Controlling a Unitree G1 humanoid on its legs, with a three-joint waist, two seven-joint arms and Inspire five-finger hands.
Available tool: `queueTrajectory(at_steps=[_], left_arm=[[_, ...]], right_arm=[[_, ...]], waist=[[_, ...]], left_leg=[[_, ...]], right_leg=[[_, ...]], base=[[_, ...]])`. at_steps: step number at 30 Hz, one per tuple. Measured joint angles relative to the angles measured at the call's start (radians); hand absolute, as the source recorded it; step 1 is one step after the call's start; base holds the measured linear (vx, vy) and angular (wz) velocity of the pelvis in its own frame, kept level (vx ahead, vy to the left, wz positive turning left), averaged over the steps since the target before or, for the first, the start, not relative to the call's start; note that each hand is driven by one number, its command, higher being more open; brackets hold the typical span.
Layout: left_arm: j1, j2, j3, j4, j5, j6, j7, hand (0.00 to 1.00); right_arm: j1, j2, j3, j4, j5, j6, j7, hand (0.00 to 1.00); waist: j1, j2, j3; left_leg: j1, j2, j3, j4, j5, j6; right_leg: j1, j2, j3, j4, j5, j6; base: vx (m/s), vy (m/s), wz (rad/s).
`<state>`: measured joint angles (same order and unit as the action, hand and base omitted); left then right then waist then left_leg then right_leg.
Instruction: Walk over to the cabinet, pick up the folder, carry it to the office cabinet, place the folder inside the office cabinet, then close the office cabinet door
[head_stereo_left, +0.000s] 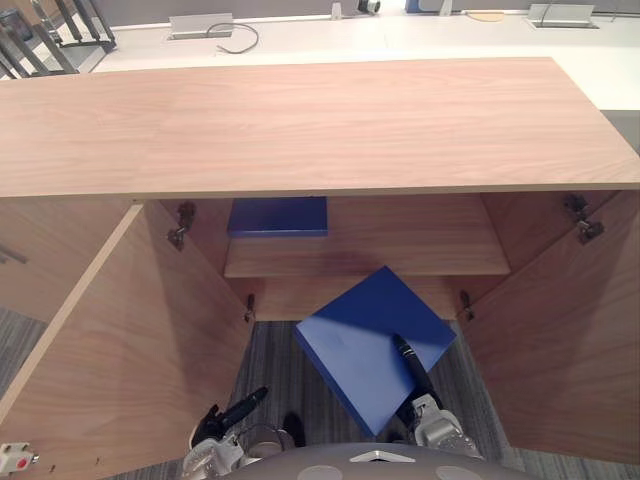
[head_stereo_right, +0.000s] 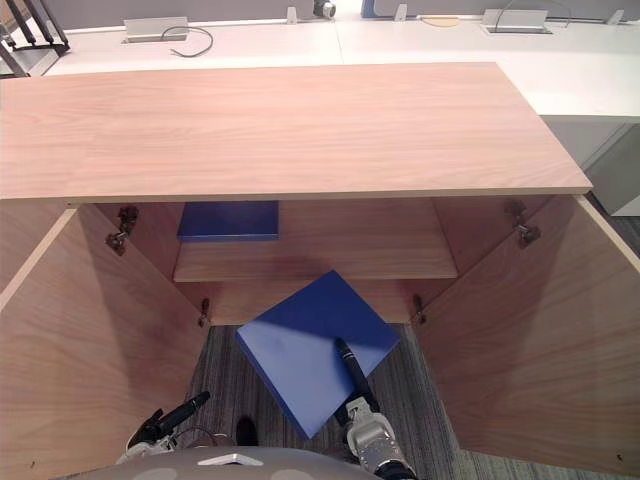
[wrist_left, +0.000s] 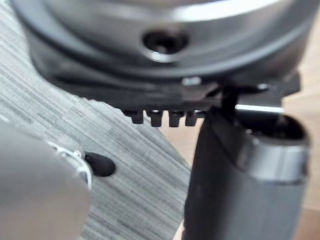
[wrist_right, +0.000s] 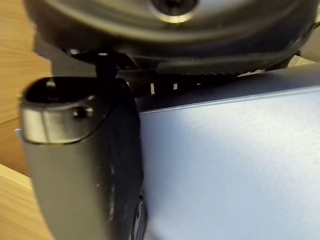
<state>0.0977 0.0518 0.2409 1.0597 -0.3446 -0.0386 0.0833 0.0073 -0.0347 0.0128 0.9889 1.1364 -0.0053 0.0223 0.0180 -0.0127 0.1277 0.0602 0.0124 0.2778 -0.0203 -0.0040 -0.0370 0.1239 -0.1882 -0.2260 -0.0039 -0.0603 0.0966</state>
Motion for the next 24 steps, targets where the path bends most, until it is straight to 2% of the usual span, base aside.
queueTrajectory(at_steps=[2, 5, 6, 8, 9, 11, 14, 17, 20, 24], left_arm=[[0.0, 0.0, -0.018, -0.003, 0.002, 0.0, -0.003, 1.0], [0.0, 0.005, -0.032, -0.011, 0.044, -0.002, -0.006, 1.0], [-0.003, 0.005, -0.034, -0.019, 0.045, -0.003, -0.009, 1.0], [-0.013, 0.005, -0.035, -0.033, 0.053, -0.003, -0.009, 1.0], [-0.024, 0.006, -0.033, -0.053, 0.069, -0.003, -0.007, 1.0], [-0.039, 0.006, -0.034, -0.082, 0.085, -0.006, -0.006, 1.0], [-0.059, 0.003, -0.038, -0.136, 0.097, -0.01, -0.001, 1.0], [-0.073, 0.004, -0.04, -0.191, 0.132, -0.026, -0.002, 1.0], [-0.108, 0.001, -0.05, -0.205, 0.164, -0.026, -0.002, 1.0], [-0.134, -0.007, -0.049, -0.236, 0.197, -0.032, -0.002, 1.0]], right_arm=[[0.003, -0.006, 0.001, -0.029, -0.036, 0.0, 0.0, 0.0], [0.009, -0.024, 0.002, -0.172, -0.13, 0.0, -0.003, 0.0], [0.001, -0.036, -0.005, -0.305, -0.16, -0.005, -0.002, 0.0], [-0.03, -0.043, -0.015, -0.384, -0.163, -0.016, -0.001, 0.0], [-0.068, -0.045, -0.026, -0.453, -0.169, -0.036, -0.001, 0.0], [-0.112, -0.044, -0.042, -0.572, -0.169, -0.061, -0.001, 0.0], [-0.142, -0.04, -0.042, -0.779, -0.166, -0.112, -0.001, 0.0], [-0.131, -0.043, -0.043, -0.865, -0.162, -0.112, -0.011, 0.0], [-0.107, -0.042, -0.042, -0.97, -0.147, -0.116, -0.013, 0.0], [-0.101, -0.044, -0.043, -1.03, -0.148, -0.14, -0.028, 0.0]], waist=[[-0.006, 0.001, -0.002], [-0.02, 0.002, -0.002], [-0.023, 0.007, 0.009], [-0.024, 0.012, 0.038], [-0.022, 0.019, 0.076], [-0.022, 0.031, 0.119], [-0.022, 0.039, 0.168], [-0.02, 0.037, 0.201], [-0.021, 0.05, 0.222], [-0.011, 0.052, 0.239]], left_leg=[[0.001, 0.0, -0.001, -0.008, 0.005, -0.001], [-0.022, -0.001, 0.003, -0.021, 0.017, 0.003], [-0.073, 0.003, 0.008, 0.009, 0.015, 0.006], [-0.119, 0.017, 0.019, 0.066, -0.005, 0.01], [-0.166, 0.037, 0.03, 0.145, -0.035, 0.014], [-0.25, 0.071, 0.043, 0.277, -0.087, 0.021], [-0.393, 0.11, 0.052, 0.488, -0.167, 0.029], [-0.497, 0.14, 0.043, 0.626, -0.222, 0.027], [-0.586, 0.157, 0.035, 0.71, -0.243, 0.03], [-0.659, 0.179, 0.02, 0.778, -0.261, 0.03]], right_leg=[[-0.003, 0.001, 0.001, -0.001, 0.0, 0.0], [-0.041, 0.001, 0.014, 0.003, 0.005, 0.009], [-0.1, -0.002, 0.028, 0.034, 0.007, 0.011], [-0.15, -0.003, 0.041, 0.081, 0.006, 0.01], [-0.199, -0.002, 0.048, 0.139, -0.001, 0.004], [-0.287, -0.007, 0.07, 0.256, -0.041, 0.003], [-0.446, -0.025, 0.099, 0.477, -0.133, 0.012], [-0.563, -0.036, 0.111, 0.635, -0.201, 0.005], [-0.658, -0.037, 0.124, 0.729, -0.228, -0.001], [-0.725, -0.038, 0.122, 0.794, -0.252, -0.011]], base=[[0.0, -0.025, -0.04], [-0.06, -0.003, -0.12], [-0.09, 0.016, -0.17], [-0.11, 0.013, -0.22], [-0.18, -0.008, -0.32], [-0.19, -0.016, -0.28], [-0.19, 0.02, -0.16], [-0.2, -0.018, 0.01], [-0.12, -0.041, -0.01], [-0.05, -0.018, 0.02]])
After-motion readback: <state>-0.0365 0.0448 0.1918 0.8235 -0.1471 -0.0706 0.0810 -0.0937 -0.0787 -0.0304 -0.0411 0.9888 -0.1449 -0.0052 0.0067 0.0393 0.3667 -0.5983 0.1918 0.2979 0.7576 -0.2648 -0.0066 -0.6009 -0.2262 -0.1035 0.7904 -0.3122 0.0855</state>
